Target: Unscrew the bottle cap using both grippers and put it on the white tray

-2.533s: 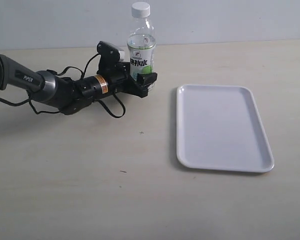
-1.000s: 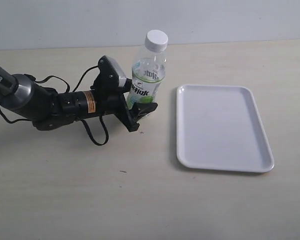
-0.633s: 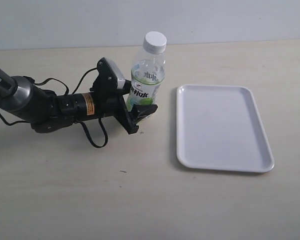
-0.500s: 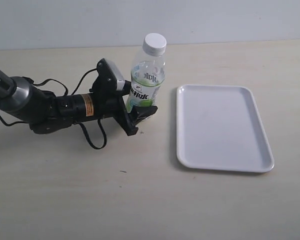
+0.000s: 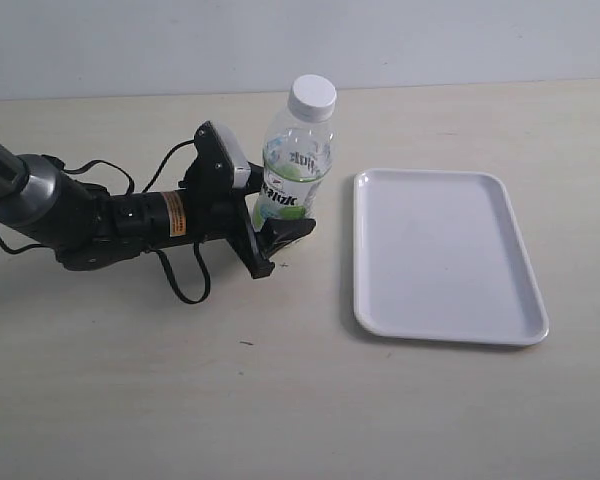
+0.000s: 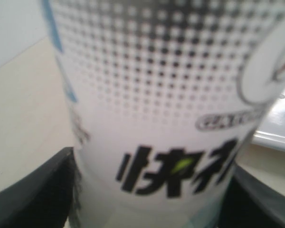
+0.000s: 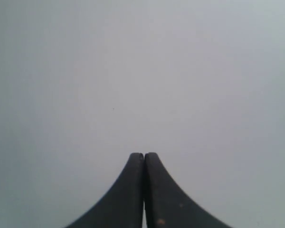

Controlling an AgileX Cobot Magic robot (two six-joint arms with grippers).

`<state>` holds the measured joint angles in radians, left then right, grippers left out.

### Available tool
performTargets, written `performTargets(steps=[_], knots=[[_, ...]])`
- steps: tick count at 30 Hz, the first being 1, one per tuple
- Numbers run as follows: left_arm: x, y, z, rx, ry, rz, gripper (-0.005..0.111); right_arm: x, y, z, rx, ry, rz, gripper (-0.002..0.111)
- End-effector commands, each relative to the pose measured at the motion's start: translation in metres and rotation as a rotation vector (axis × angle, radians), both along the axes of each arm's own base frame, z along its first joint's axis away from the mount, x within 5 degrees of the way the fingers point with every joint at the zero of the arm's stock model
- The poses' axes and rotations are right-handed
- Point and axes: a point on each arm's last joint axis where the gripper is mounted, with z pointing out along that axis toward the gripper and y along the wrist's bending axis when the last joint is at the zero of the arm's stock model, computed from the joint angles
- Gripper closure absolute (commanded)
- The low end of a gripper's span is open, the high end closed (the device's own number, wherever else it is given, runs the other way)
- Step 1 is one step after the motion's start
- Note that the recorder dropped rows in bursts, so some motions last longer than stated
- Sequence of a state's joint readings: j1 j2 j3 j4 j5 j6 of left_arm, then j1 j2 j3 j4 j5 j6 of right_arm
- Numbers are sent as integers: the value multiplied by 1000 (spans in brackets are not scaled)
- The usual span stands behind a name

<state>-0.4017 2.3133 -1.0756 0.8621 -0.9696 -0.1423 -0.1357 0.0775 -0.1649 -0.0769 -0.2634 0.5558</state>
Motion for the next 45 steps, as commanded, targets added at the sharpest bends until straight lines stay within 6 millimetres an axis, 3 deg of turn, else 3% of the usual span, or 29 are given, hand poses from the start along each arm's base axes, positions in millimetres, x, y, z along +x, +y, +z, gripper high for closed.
performTargets(steps=[1, 6, 10, 16, 19, 22, 27, 31, 34, 37, 39, 45], knots=[[-4, -2, 0, 24, -8, -26, 107, 23, -3, 56, -51, 123, -30, 108], [-5, -2, -1, 43, -9, -46, 107, 93, -21, 110, -130, 570, -127, 108], [-8, -3, -3, 60, -17, -87, 107, 153, -20, 120, -209, 960, 29, 108], [-9, -3, -3, 64, -18, -92, 107, 237, 6, 107, -300, 1339, 592, 108], [-8, -2, -4, 74, -17, -90, 107, 270, 21, 102, -360, 1370, 600, 108], [-8, -2, -4, 84, -18, -88, 107, 282, 56, 96, -440, 1384, 667, 108], [-8, -2, -4, 84, -17, -82, 107, 279, 111, 86, -605, 1393, 770, 108], [-8, -2, -4, 91, -34, -87, 107, 275, 141, 76, -765, 1413, 764, 97], [-8, -2, -4, 90, -32, -86, 107, 273, 157, 69, -800, 1418, 804, 78], [-8, -2, -4, 90, -32, -86, 107, 272, 169, 62, -815, 1434, 829, 50], [-8, -2, -4, 90, -32, -86, 107, 272, 177, 57, -816, 1448, 841, 40], [-8, -2, -4, 88, -33, -87, 107, 278, 183, 40, -783, 1513, 825, 39]])
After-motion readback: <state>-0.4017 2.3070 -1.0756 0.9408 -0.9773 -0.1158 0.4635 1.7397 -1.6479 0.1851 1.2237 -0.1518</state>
